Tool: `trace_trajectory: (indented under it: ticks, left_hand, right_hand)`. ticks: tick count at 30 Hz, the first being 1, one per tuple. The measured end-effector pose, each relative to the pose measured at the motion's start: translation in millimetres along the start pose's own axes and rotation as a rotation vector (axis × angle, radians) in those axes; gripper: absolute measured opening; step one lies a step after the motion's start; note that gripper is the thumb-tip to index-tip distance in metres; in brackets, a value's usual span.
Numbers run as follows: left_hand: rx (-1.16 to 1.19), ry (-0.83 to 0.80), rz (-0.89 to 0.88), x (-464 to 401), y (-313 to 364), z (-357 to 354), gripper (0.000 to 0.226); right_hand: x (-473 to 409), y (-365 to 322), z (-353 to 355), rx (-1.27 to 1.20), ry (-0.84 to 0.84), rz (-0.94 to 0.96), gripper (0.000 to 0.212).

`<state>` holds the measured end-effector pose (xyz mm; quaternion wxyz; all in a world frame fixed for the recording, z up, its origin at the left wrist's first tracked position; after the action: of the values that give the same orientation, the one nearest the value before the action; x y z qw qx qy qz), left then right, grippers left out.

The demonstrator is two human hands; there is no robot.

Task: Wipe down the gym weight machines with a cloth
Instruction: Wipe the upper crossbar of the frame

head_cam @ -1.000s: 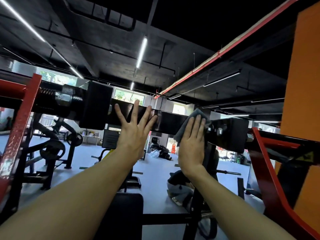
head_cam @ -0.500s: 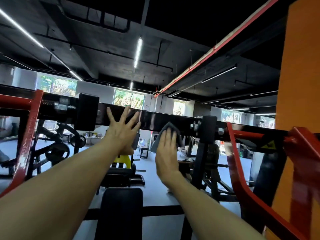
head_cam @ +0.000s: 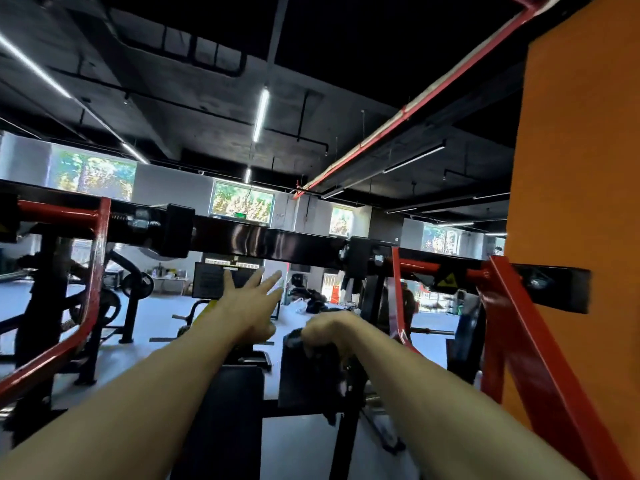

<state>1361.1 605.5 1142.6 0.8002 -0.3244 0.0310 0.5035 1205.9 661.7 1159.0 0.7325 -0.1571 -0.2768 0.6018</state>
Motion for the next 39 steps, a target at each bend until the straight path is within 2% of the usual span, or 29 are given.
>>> trace_trajectory:
  ticks: [2,5,7,10,12,13,15,16,17,18,19,21,22,23,26,30,34,39]
  left_hand:
    - [0.048,0.084,-0.007,0.9,14.9,21.6,0.077]
    - [0.163,0.247,-0.007,2.9,40.4,54.9,0.076]
    - [0.211,0.351,0.014,4.6,55.6,74.2,0.076]
    - [0.225,0.46,0.051,5.5,67.1,95.2,0.079]
    - [0.154,0.466,0.027,2.2,69.0,103.1,0.085]
    - [0.098,0.453,0.001,-0.2,68.9,105.2,0.088]
    - [-0.025,0.42,-0.044,-3.7,67.1,107.1,0.092]
    - [-0.088,0.399,-0.054,-4.1,66.0,108.1,0.092]
    - [-0.136,0.378,-0.058,-4.8,65.5,108.4,0.09]
    - [-0.165,0.359,-0.061,-5.3,65.6,109.0,0.086]
    - [-0.188,0.33,-0.055,-5.5,66.8,108.5,0.083]
    - [-0.202,0.284,-0.02,-5.9,72.3,106.9,0.084]
    - [-0.201,0.275,-0.004,-6.9,74.4,106.0,0.083]
    - [-0.203,0.269,0.017,-7.4,76.3,104.4,0.08]
    - [-0.241,0.237,0.028,-4.5,78.4,108.4,0.074]
    - [-0.263,0.3,0.043,2.1,73.7,122.7,0.064]
    - [-0.242,0.384,0.052,3.0,90.8,126.6,0.073]
    - [-0.255,0.335,0.112,-8.1,114.9,109.0,0.077]
  right_hand:
    - [22.4,1.4,22.1,0.086,0.024,-0.012,0.018]
    - [59.0,7.3,63.4,0.061,0.076,-0.045,0.03]
    - [79.4,7.9,97.0,-0.054,0.171,-0.045,0.024]
    - [104.9,4.2,145.8,-0.244,0.321,-0.041,0.002]
    - [110.4,1.6,171.2,-0.371,0.542,-0.021,0.009]
    - [108.5,3.3,182.3,-0.393,0.717,0.041,0.008]
    - [105.5,7.9,194.0,-0.275,1.154,0.182,0.005]
    - [103.3,12.0,192.9,-0.216,1.307,0.257,0.009]
    - [97.2,16.4,188.6,-0.157,1.373,0.335,0.014]
    - [88.0,21.8,181.9,-0.085,1.356,0.395,0.02]
    - [73.0,28.6,172.3,0.033,1.249,0.429,0.028]
    - [38.2,48.6,146.8,0.276,0.845,0.395,0.055]
    - [23.3,59.2,139.3,0.337,0.695,0.367,0.069]
    - [14.6,66.1,134.8,0.332,0.628,0.367,0.076]
    - [15.0,78.2,136.2,0.307,0.546,0.394,0.074]
    - [27.3,80.7,130.5,0.337,0.51,0.471,0.068]
    - [50.0,103.0,108.6,0.341,0.452,0.487,0.051]
    - [60.0,112.0,98.5,0.353,0.529,0.542,0.041]
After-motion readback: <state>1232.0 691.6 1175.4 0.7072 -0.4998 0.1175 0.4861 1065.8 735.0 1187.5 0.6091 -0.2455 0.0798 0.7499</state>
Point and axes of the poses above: each hand's wrist, its own x-axis away from the middle knuckle, its own z-axis out of the back of the hand, y = z × x, the point moved 1 cm from there along -x, towards the middle knuckle, and after that the axes turned 15 degrees about -x, right-handed, at the moved point
